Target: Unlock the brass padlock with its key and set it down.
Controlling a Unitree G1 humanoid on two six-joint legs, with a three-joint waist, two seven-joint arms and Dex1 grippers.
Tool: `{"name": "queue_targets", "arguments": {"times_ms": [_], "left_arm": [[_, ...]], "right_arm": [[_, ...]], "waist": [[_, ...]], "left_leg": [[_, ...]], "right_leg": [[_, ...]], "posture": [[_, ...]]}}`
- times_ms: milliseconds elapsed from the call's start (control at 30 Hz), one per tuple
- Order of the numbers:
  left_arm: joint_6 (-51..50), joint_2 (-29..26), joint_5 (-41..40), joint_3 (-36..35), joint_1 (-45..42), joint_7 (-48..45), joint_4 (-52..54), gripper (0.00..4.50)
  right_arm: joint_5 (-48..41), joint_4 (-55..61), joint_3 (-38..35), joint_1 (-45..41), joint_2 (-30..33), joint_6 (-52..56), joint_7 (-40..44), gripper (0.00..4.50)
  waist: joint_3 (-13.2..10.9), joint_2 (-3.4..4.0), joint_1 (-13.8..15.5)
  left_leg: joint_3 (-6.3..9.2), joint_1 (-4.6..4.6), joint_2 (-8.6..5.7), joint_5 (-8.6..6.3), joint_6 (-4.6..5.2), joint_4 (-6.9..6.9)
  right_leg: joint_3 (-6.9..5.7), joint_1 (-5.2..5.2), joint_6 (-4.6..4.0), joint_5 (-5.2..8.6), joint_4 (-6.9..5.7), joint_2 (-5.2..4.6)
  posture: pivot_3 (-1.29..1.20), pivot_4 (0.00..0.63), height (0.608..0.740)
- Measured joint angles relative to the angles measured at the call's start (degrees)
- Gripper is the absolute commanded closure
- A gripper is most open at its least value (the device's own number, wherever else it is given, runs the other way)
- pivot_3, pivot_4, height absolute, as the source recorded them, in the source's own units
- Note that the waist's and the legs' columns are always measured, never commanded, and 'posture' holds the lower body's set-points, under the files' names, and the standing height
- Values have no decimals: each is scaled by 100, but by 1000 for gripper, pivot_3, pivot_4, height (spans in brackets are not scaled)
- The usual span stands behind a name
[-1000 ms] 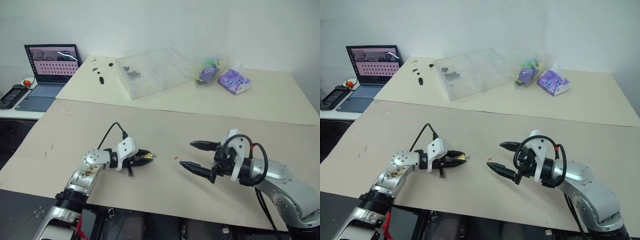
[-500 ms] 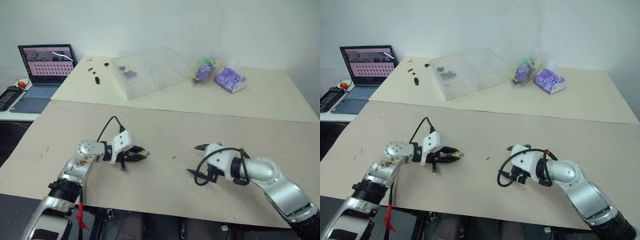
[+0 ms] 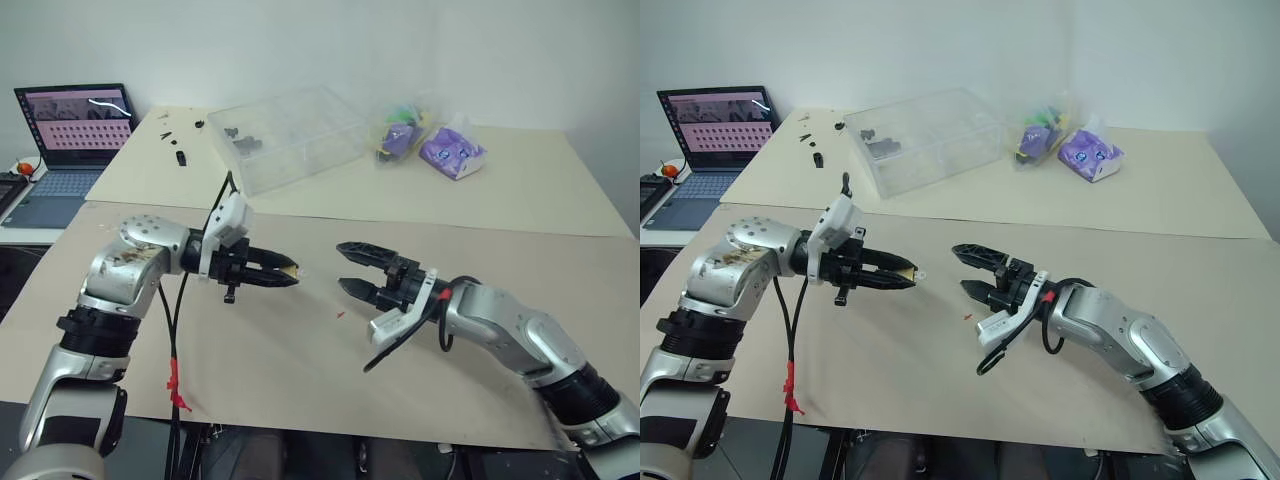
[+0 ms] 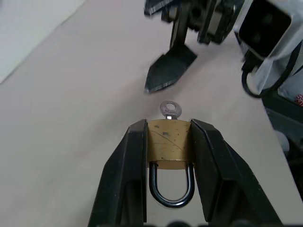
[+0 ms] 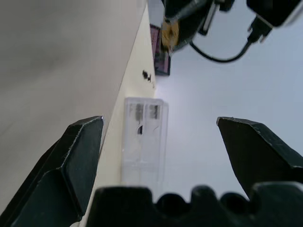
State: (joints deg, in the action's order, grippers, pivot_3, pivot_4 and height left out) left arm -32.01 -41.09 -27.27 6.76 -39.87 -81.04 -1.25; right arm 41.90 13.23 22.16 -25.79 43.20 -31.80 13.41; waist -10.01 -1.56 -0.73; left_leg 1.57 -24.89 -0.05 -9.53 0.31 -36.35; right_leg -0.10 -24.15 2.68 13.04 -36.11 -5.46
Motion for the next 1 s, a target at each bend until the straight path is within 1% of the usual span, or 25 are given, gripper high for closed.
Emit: {"name": "queue_targets", "arguments": {"times_ms": [100, 233, 600, 633, 667, 767, 833, 867, 900, 967, 1000], "left_arm": [[-156, 15, -136, -41, -62, 108, 255, 3665], [-224, 9, -211, -43, -63, 170, 399, 3665], [-182, -247, -190, 27, 63, -3, 457, 3665], [-182, -254, -190, 35, 69, -20, 461, 3665], [-182, -254, -191, 44, 71, -32, 469, 3665], [-182, -254, -192, 51, 71, -44, 480, 3665], [-182, -254, -192, 55, 71, -43, 481, 3665], [-182, -253, -191, 56, 71, -39, 480, 3665], [-182, -252, -191, 57, 71, -34, 480, 3665], [-182, -243, -191, 58, 70, -10, 480, 3665], [-182, -241, -191, 61, 70, -1, 480, 3665]], "right_arm": [[90, -94, -2, -109, -206, -234, -28, 0], [134, -134, -25, -138, -320, -397, 0, 0], [130, -133, -87, -137, -357, -532, 51, 0], [131, -133, -98, -137, -357, -532, 51, 259], [133, -133, -115, -138, -361, -532, 51, 418], [181, -131, -126, -138, -430, -532, 52, 1288], [186, -131, -126, -138, -464, -532, 53, 2057], [192, -131, -126, -138, -475, -532, 56, 2348], [197, -131, -126, -138, -484, -532, 58, 2782], [220, -131, -126, -138, -510, -532, 62, 3406], [230, -131, -126, -138, -527, -532, 65, 3798]], "waist": [[0, 0, -8], [0, 0, -9], [0, 0, -11], [0, 0, -10], [0, 0, -10], [0, 0, -10], [0, 0, -10], [0, 0, -11], [0, 0, -11], [0, 0, -11], [0, 0, -12]], "left_leg": [[-3, 7, 2, 0, 0, -3], [-13, 16, 4, 0, 0, -2], [-24, 23, 3, 0, 1, -2], [-24, 23, 3, 0, 1, -2], [-25, 23, 3, 0, 1, -3], [-25, 23, 3, 0, 1, -3], [-25, 23, 3, 0, 1, -3], [-26, 23, 3, 0, 1, -3], [-26, 23, 3, 0, 1, -4], [-26, 24, 3, 0, 1, -4], [-26, 24, 3, 0, 1, -4]], "right_leg": [[16, 1, -5, -5, -5, 10], [35, 2, -10, -8, -10, 18], [57, 1, -24, -16, -15, 23], [59, 1, -26, -18, -15, 24], [59, 1, -26, -18, -15, 24], [60, 1, -27, -18, -16, 25], [61, 1, -31, -21, -16, 25], [61, 1, -34, -23, -17, 24], [61, 1, -34, -23, -17, 25], [62, 1, -34, -23, -19, 25], [62, 1, -34, -23, -19, 25]], "posture": [[0, 150, 740], [0, 150, 740], [0, 150, 740], [0, 150, 740], [0, 150, 740], [0, 150, 740], [0, 150, 740], [0, 150, 740], [0, 150, 740], [0, 150, 740], [0, 150, 740]]}}
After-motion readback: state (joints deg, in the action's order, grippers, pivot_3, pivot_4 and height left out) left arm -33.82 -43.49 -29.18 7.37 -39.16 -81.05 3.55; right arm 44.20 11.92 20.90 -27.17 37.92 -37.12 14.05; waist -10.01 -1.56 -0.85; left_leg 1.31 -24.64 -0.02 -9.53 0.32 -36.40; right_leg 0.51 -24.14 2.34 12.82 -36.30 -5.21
